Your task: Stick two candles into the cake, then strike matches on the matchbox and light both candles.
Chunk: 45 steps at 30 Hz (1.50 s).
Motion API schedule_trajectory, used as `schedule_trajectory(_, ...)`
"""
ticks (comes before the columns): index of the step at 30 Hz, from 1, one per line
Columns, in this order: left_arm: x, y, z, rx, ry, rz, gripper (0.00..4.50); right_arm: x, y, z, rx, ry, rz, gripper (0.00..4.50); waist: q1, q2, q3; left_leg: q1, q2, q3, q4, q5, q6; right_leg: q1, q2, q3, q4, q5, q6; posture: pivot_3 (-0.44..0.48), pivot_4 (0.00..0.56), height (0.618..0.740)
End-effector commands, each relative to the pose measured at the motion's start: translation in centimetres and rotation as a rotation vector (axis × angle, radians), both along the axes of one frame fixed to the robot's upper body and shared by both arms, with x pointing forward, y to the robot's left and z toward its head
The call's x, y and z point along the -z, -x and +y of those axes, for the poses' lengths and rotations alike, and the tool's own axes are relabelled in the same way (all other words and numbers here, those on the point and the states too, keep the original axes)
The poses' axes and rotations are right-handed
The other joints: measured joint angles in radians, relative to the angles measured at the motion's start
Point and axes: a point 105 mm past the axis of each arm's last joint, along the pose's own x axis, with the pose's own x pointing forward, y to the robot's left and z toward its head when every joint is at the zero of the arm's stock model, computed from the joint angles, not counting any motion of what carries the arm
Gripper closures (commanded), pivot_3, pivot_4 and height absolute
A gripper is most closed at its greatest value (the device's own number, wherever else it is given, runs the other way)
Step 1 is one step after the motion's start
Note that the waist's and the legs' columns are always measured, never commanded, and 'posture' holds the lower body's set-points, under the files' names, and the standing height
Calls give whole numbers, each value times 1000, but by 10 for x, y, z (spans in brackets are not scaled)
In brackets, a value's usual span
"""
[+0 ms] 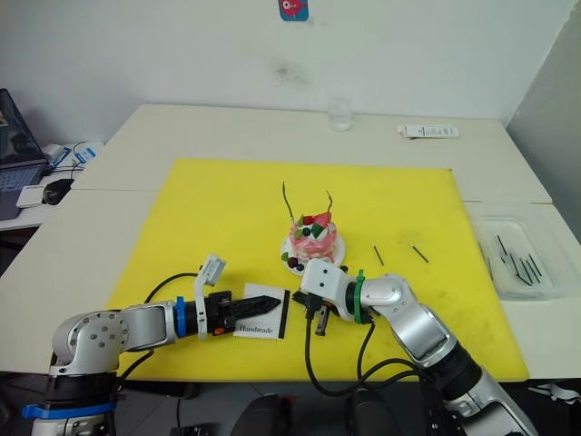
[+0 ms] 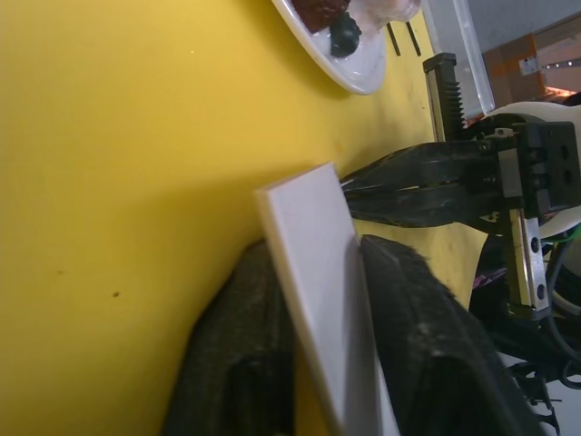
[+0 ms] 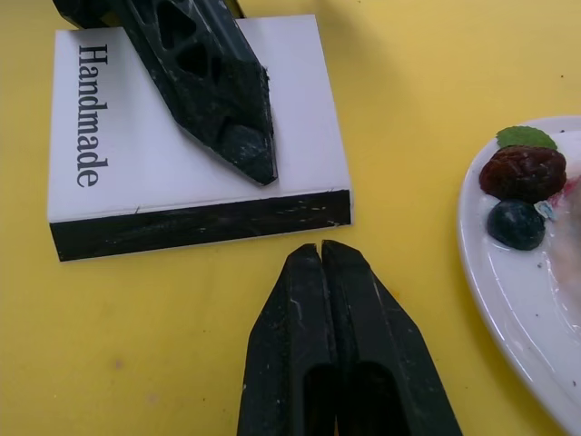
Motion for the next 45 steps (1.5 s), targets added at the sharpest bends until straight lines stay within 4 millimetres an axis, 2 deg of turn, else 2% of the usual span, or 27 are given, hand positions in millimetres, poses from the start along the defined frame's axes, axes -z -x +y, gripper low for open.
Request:
schedule_trajectory(1, 16, 0, 9, -46, -41, 72, 1910, -5, 1, 6, -37, 8, -20, 4500, 0, 0, 0, 0, 0, 0, 0, 0, 0, 0, 0, 0, 0, 0, 0, 0, 150, 740)
schedule_trajectory(15, 15, 3, 9, -31, -34, 86, 1910, -15, -2, 21, -88, -16, -38, 4500, -6, 0, 0, 1, 1, -1, 0, 0, 0, 0, 1, -1, 1, 1, -1, 0, 150, 740)
schedule_trajectory(28, 14, 2, 14, -57, -24, 84, 1910, -18, -1, 8, -75, 3, -43, 4500, -8, 0, 0, 1, 1, -1, -1, 0, 0, 0, 1, 0, 0, 1, -1, 0, 150, 740)
schedule_trajectory(34, 3, 2, 15, -56, 57, 79, 1910, -16, 1, 7, -68, 5, -35, 4500, -10, 1, 0, 0, 2, -1, -1, 0, 0, -1, 1, -1, 0, 1, -1, 0, 150, 740)
schedule_trajectory(39, 9, 3, 18, -61, 41, 106, 1910, -15, 1, 7, -67, 5, -32, 4500, -10, 1, 0, 0, 1, -1, -2, 0, 0, -1, 1, 0, 0, 0, -1, 0, 150, 740)
schedule_trajectory(42, 14, 3, 18, -61, 25, 120, 2530, -13, 1, 7, -67, 5, -30, 4500, -10, 1, 0, 0, 2, -1, -2, 0, 0, -1, 1, -1, 0, 0, -1, 0, 150, 740)
schedule_trajectory(45, 17, 3, 18, -66, 10, 128, 3484, -13, 1, 7, -66, 4, -28, 4500, -10, 1, 0, 0, 1, -1, -2, 0, 0, -1, 1, 0, 0, 0, -1, 0, 150, 740)
